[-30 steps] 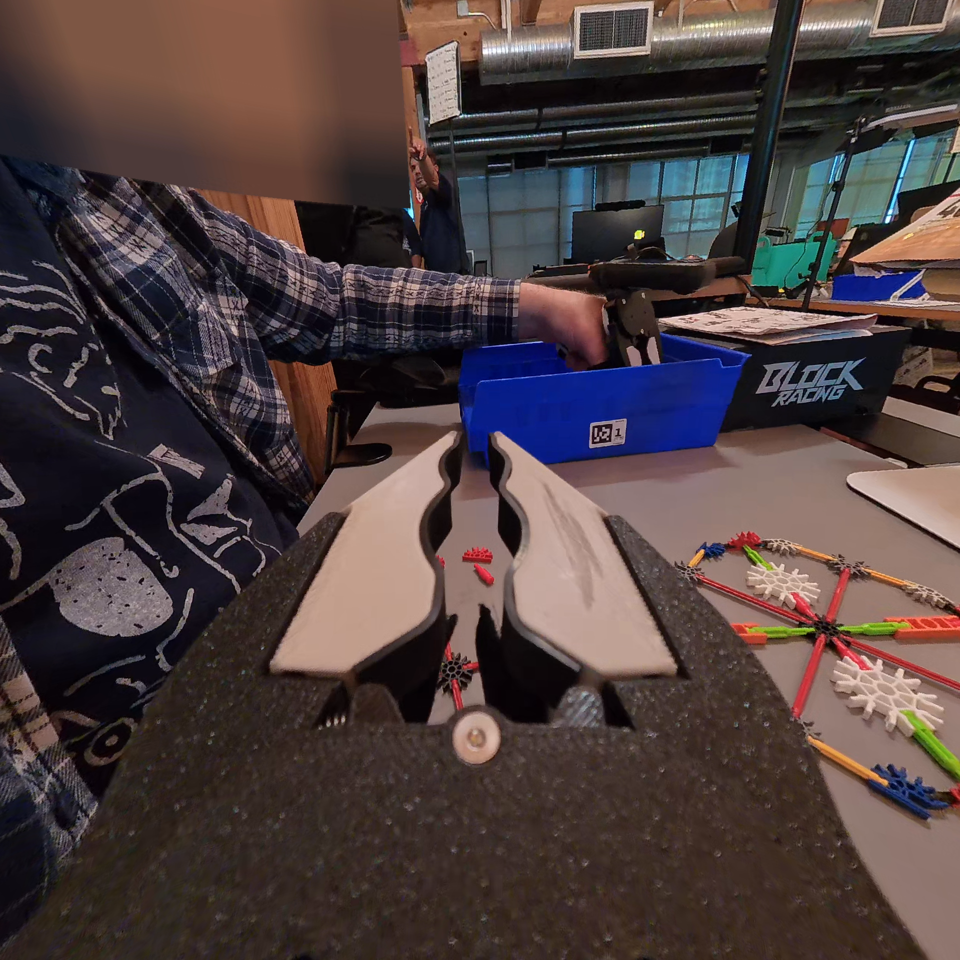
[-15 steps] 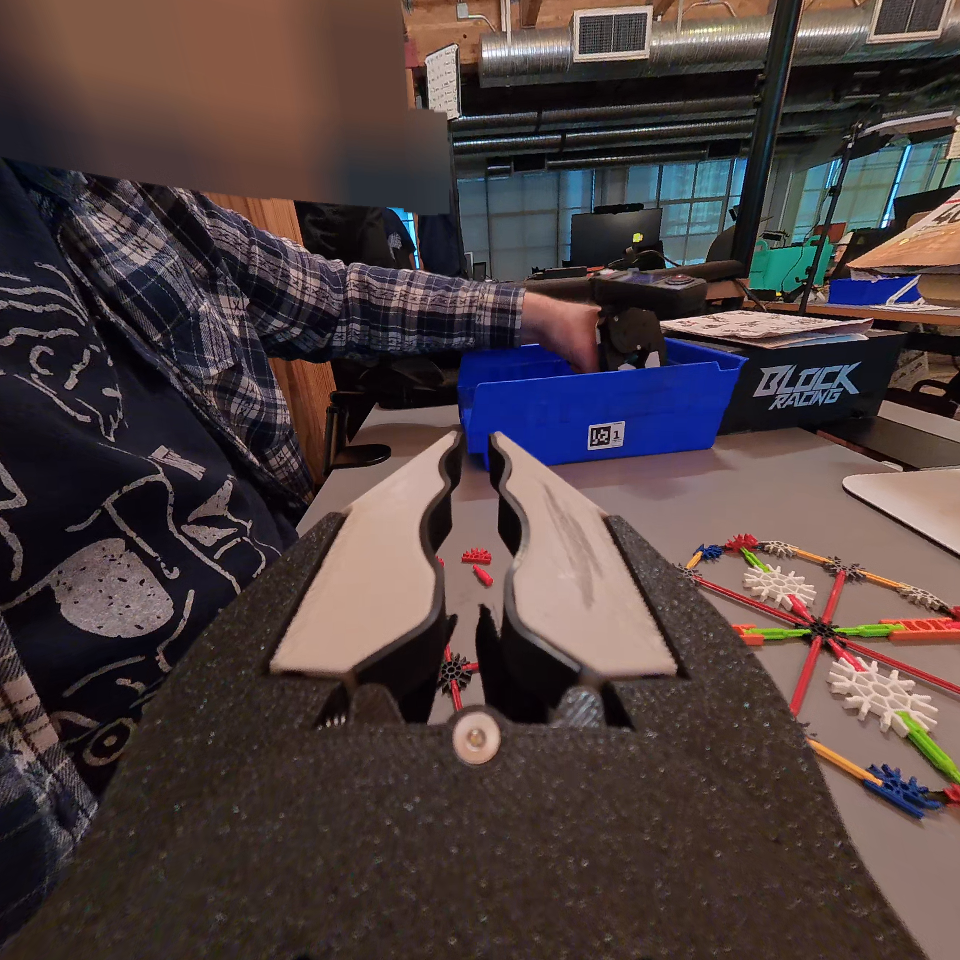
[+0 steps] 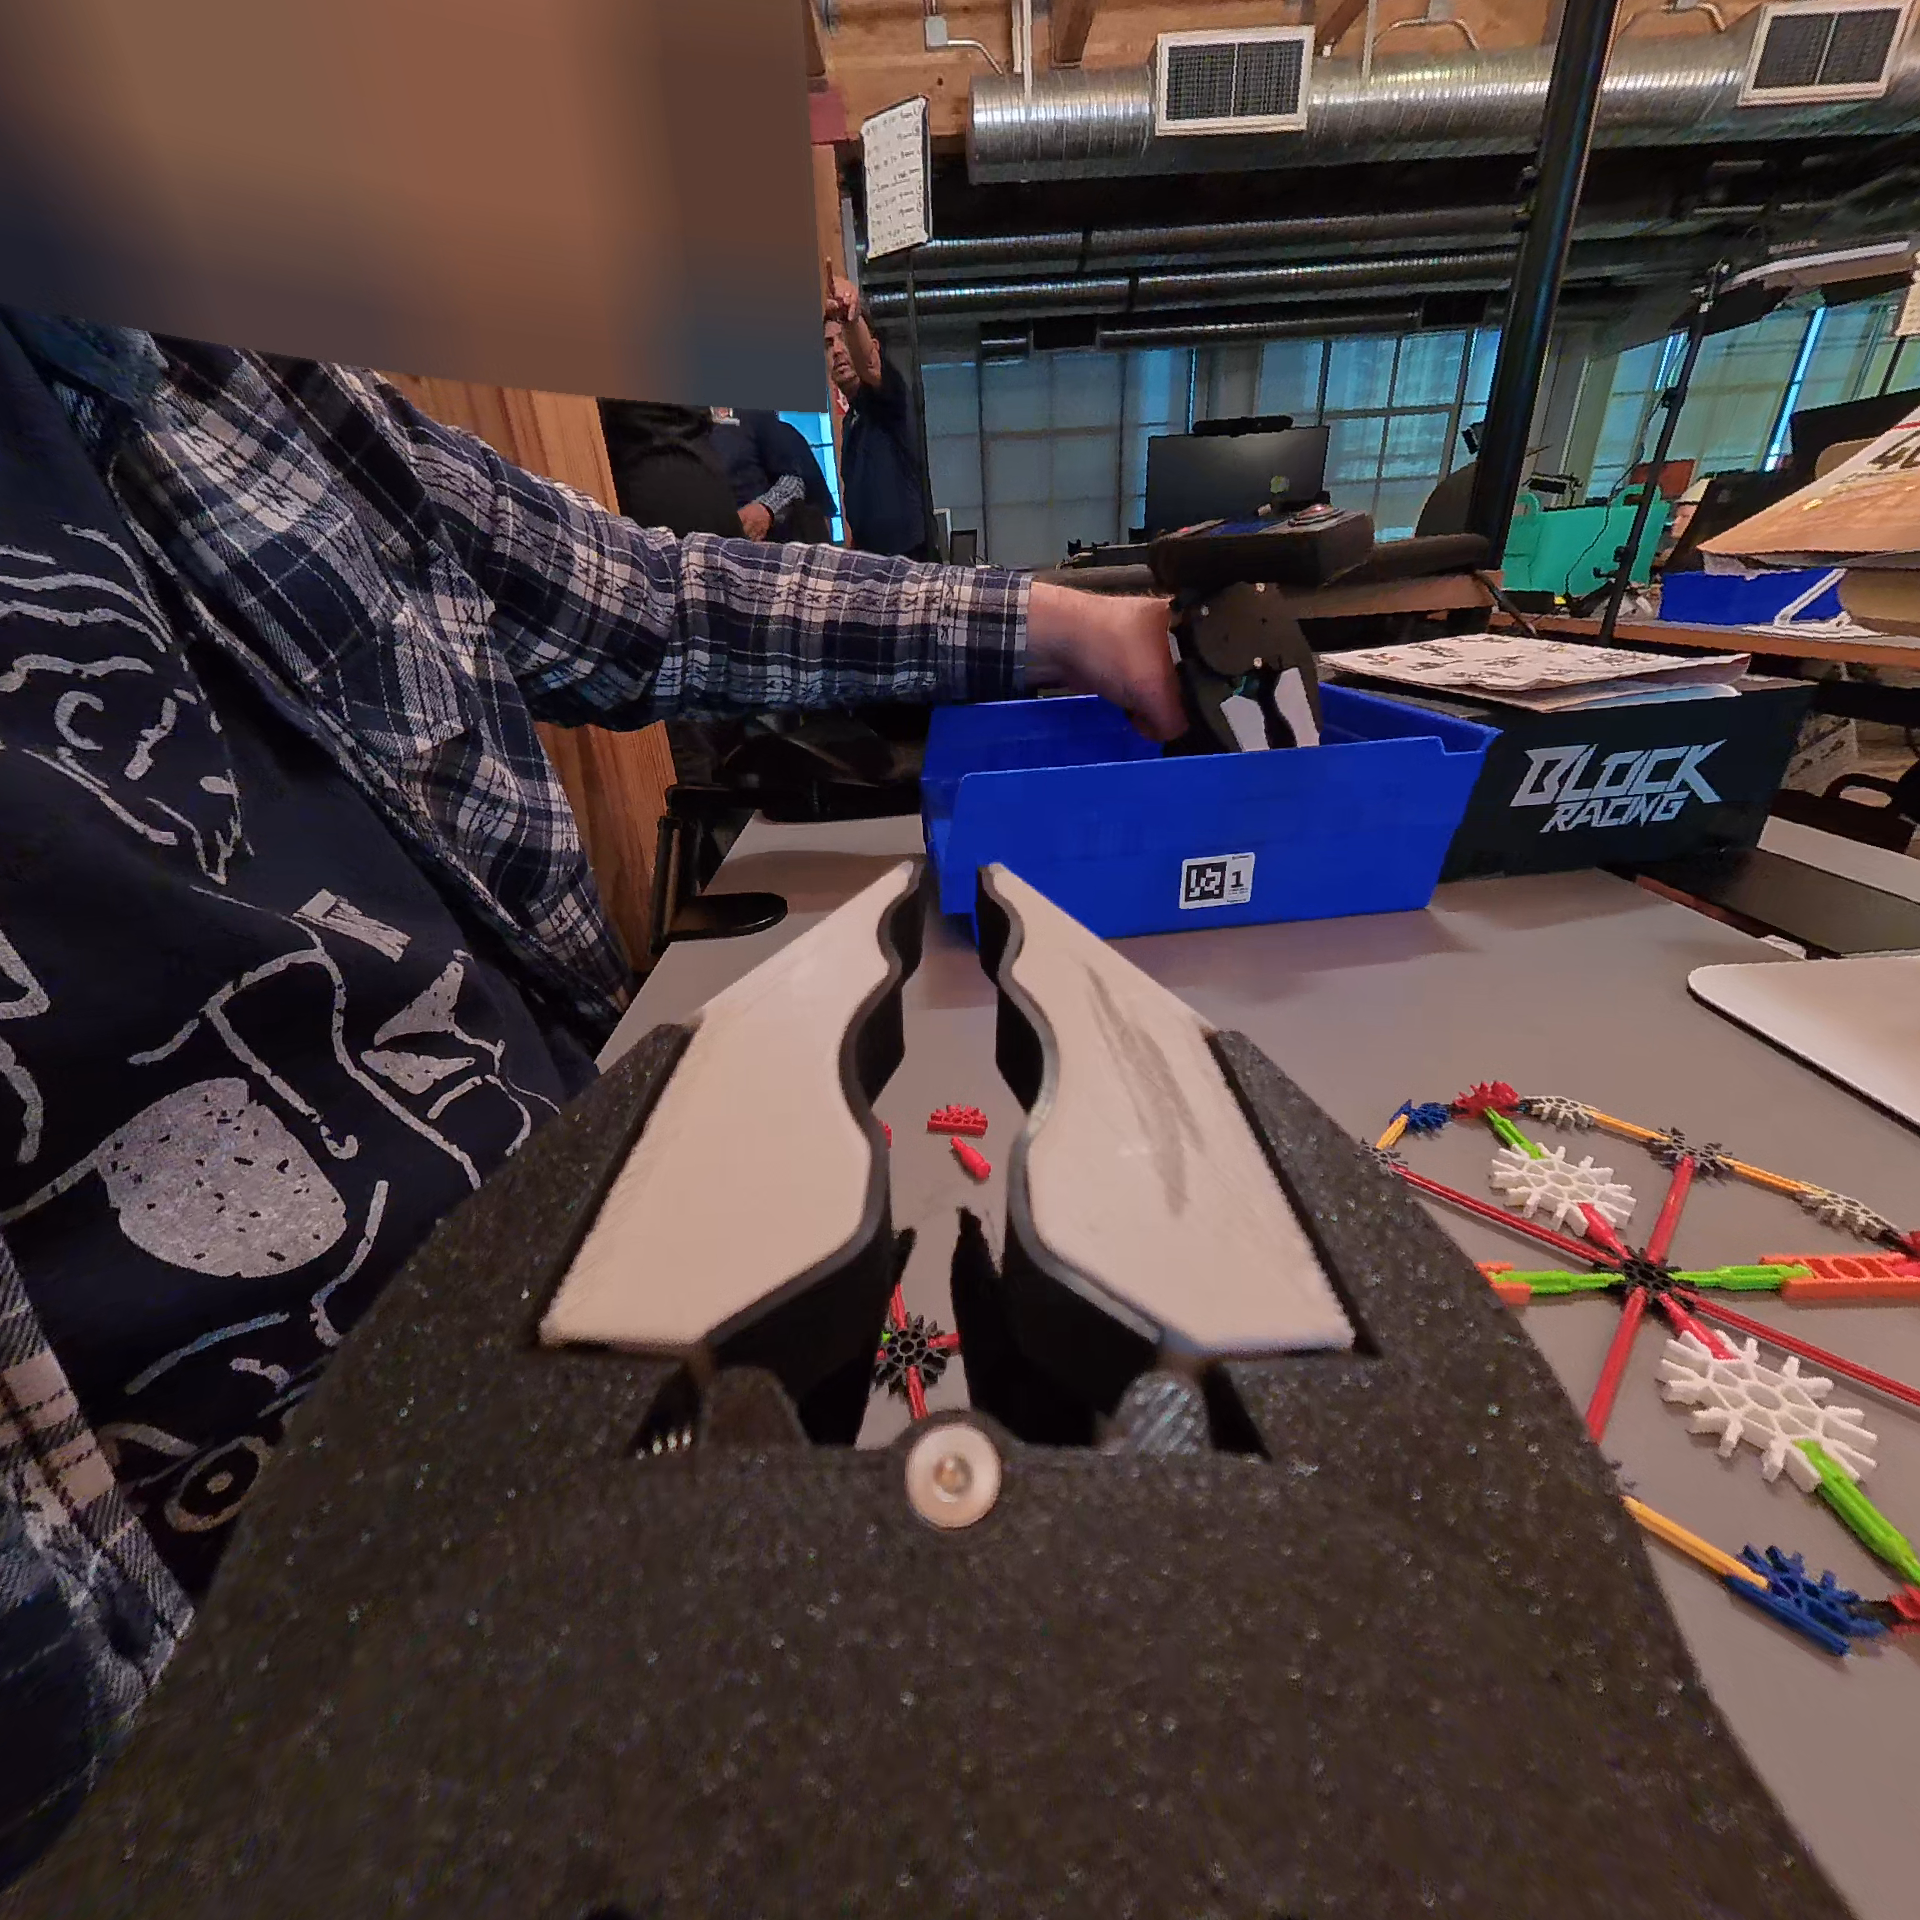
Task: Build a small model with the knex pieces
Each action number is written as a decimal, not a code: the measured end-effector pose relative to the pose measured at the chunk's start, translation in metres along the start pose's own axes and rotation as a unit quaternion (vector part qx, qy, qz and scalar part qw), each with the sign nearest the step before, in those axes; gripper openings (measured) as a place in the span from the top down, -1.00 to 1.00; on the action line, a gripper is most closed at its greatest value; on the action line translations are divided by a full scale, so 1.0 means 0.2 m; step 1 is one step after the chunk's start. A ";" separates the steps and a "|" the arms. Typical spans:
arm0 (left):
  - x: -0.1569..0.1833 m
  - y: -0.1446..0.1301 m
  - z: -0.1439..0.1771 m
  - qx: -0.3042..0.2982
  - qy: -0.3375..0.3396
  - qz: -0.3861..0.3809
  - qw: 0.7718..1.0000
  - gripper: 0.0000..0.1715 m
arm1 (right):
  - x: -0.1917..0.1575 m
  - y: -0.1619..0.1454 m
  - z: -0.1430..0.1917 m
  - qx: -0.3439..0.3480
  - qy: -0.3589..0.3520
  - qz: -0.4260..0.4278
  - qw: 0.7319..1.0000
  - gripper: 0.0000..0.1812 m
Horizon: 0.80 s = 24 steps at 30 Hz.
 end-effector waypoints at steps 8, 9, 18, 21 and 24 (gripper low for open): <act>0.02 0.01 0.04 0.015 -0.008 0.003 1.000 0.98 | 0.01 -0.01 0.00 -0.002 -0.003 -0.004 1.000 0.91; 0.02 0.03 0.08 0.026 -0.009 0.002 1.000 0.99 | 0.01 -0.01 0.00 -0.001 -0.003 -0.004 1.000 0.91; 0.05 0.33 0.46 0.066 0.048 -0.037 0.996 0.98 | 0.00 -0.01 -0.02 0.003 0.008 -0.013 1.000 0.91; 0.10 0.42 0.56 0.080 0.062 -0.044 0.994 0.98 | -0.01 -0.01 -0.02 0.005 0.012 -0.015 1.000 0.91; 0.17 0.51 0.65 0.095 0.073 -0.057 0.991 0.98 | -0.01 -0.01 -0.02 0.009 0.015 -0.018 1.000 0.91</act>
Point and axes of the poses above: each gripper's, where its closed fingertips meet, z back along the fingers, y out of its top, x = y × z across the jaws, the point moved 2 cm from there along z, back along the fingers, and after that the axes turned 11 degrees about -z, right-handed, at the moved point
